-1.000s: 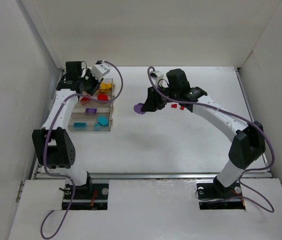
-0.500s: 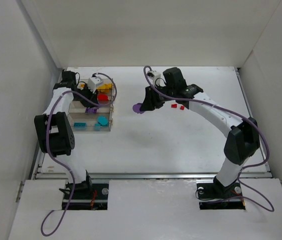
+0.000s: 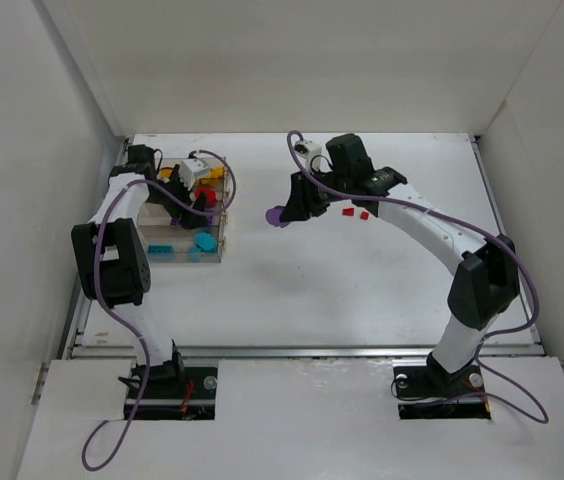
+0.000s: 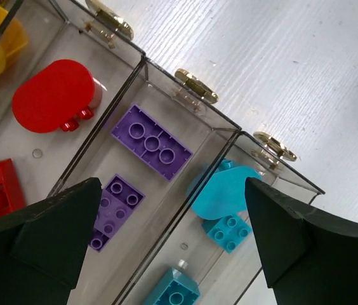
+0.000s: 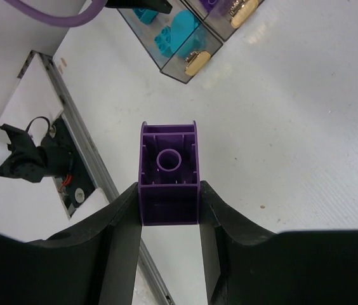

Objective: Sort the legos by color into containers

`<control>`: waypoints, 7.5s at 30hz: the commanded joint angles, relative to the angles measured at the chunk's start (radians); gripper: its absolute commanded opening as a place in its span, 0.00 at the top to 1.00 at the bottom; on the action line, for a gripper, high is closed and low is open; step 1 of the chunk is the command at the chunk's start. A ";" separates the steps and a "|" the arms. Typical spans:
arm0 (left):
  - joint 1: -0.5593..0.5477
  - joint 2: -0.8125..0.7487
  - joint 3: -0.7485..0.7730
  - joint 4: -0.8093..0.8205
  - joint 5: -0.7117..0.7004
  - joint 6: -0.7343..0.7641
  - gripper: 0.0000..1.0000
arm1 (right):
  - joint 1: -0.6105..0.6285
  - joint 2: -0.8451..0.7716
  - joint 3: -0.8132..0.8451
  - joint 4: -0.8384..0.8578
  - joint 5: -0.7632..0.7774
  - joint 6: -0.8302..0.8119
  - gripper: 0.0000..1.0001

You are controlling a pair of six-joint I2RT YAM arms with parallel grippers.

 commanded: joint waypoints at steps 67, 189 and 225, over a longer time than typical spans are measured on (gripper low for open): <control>-0.302 -0.225 0.181 -0.267 0.183 0.126 1.00 | 0.124 -0.233 -0.064 0.155 0.445 -0.273 0.00; -0.558 0.073 0.240 0.387 -0.257 -0.537 0.40 | -0.350 0.224 -0.061 -0.068 0.501 -0.156 0.38; -0.539 0.055 0.203 0.396 -0.266 -0.537 0.40 | -0.302 0.309 -0.040 -0.104 0.558 -0.261 0.72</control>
